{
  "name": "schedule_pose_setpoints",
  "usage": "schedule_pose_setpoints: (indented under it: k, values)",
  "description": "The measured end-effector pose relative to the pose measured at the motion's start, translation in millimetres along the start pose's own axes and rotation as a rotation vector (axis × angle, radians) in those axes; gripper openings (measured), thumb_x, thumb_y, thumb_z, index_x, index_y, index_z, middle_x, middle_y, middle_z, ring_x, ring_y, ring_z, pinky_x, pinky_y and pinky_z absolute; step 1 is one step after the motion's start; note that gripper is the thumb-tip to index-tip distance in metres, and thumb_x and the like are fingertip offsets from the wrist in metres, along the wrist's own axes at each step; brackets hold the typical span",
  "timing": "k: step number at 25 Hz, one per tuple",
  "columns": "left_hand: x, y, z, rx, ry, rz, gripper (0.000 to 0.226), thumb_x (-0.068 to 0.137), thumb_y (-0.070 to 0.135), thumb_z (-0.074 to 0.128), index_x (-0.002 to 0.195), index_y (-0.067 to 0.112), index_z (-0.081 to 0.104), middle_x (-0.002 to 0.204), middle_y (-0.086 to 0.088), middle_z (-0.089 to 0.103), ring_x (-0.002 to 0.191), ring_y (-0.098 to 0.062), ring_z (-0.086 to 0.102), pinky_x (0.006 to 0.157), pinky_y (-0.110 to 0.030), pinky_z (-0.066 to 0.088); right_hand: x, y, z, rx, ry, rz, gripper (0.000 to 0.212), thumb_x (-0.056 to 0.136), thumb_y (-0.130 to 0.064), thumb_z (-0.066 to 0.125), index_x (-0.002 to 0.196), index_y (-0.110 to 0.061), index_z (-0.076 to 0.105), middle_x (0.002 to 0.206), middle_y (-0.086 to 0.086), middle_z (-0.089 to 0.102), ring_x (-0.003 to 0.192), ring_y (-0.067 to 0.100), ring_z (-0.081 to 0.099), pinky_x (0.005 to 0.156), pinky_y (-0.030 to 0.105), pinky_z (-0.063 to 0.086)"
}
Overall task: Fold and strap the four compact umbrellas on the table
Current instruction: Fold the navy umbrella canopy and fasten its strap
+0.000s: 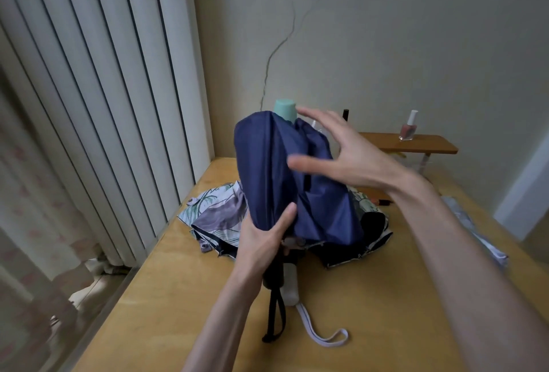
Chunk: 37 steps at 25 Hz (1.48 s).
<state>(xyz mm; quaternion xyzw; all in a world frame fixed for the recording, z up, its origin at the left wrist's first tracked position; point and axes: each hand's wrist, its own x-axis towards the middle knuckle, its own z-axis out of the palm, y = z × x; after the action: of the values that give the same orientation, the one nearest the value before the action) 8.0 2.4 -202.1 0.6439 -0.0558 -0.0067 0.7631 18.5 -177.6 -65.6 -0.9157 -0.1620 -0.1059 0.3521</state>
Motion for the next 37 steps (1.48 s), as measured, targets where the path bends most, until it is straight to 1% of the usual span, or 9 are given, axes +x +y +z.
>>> schedule_pose_setpoints:
  k: [4,7,9,14,16,19,21,27,37]
  values:
    - [10,-2,-10,0.012,0.102,0.026,0.072,0.078,0.074,0.075,0.131,0.025,0.066,0.120,0.003,0.077,0.107,-0.015,0.075,0.091,-0.048,0.063,-53,27,20,0.017,-0.165,0.003,0.121,0.060,-0.063,0.095,0.155,-0.067,0.020,0.167,-0.033,-0.002,0.159,0.007,0.008,0.122,0.043,0.021]
    - [12,0,-12,-0.121,0.138,-0.063,0.061,0.088,0.071,0.063,0.127,0.024,0.068,0.111,-0.005,0.079,0.092,-0.024,0.075,0.067,-0.040,0.062,-58,45,49,-0.015,0.069,-0.076,0.090,0.075,-0.033,0.095,0.150,-0.049,0.049,0.163,-0.017,0.025,0.152,0.003,0.028,0.123,0.031,0.033]
    - [12,-2,-14,-0.177,0.124,-0.103,0.051,0.093,0.061,0.067,0.126,0.022,0.069,0.106,-0.013,0.078,0.078,-0.028,0.070,0.054,-0.036,0.055,-55,50,64,0.035,0.299,-0.135,0.058,0.082,-0.014,0.087,0.135,-0.030,0.069,0.140,-0.008,0.052,0.132,0.001,0.050,0.107,0.020,0.047]
    - [15,-5,-16,-0.209,0.167,-0.041,0.056,0.084,0.057,0.075,0.124,0.018,0.069,0.105,-0.009,0.076,0.077,-0.026,0.067,0.050,-0.032,0.052,-52,48,82,-0.150,0.631,-0.174,0.033,0.079,0.007,0.073,0.107,-0.010,0.074,0.108,-0.002,0.066,0.087,0.005,0.060,0.072,0.005,0.046]
    - [16,-8,-18,-0.244,0.170,-0.013,0.057,0.083,0.053,0.081,0.127,0.019,0.068,0.114,-0.006,0.078,0.089,-0.025,0.073,0.057,-0.033,0.058,-52,47,82,-0.010,0.705,-0.106,0.041,0.075,0.021,0.071,0.102,-0.010,0.069,0.104,0.000,0.069,0.085,0.008,0.067,0.070,0.008,0.052]
    - [21,-16,-21,-0.207,0.121,0.033,0.080,0.071,0.054,0.095,0.135,0.019,0.063,0.129,-0.004,0.075,0.116,-0.028,0.073,0.092,-0.050,0.061,-53,44,86,0.278,0.601,-0.019,0.044,0.079,0.023,0.069,0.100,-0.015,0.061,0.097,-0.008,0.072,0.089,0.007,0.075,0.071,0.028,0.064]
    - [21,-20,-19,-0.161,0.083,0.031,0.093,0.063,0.049,0.101,0.140,0.018,0.059,0.132,-0.005,0.073,0.121,-0.031,0.071,0.100,-0.056,0.058,-53,44,90,0.310,0.521,-0.006,0.042,0.082,0.020,0.070,0.096,-0.018,0.059,0.091,-0.011,0.073,0.087,0.008,0.076,0.070,0.034,0.065]
    - [20,-25,-18,-0.231,0.094,0.001,0.065,0.085,0.002,0.087,0.139,0.009,0.050,0.125,-0.025,0.070,0.094,-0.040,0.077,0.081,-0.054,0.065,-53,50,91,0.363,0.465,0.015,0.037,0.086,0.018,0.067,0.095,-0.017,0.061,0.093,-0.011,0.073,0.088,0.011,0.077,0.070,0.039,0.065]
    - [16,-9,-18,-0.405,0.132,0.022,0.045,0.092,0.027,0.082,0.124,0.016,0.052,0.094,-0.011,0.065,0.063,-0.023,0.063,0.048,-0.030,0.049,-55,61,109,-0.210,0.781,-0.158,0.042,0.077,0.011,0.075,0.111,-0.010,0.061,0.102,-0.002,0.067,0.079,0.010,0.062,0.066,0.021,0.051]
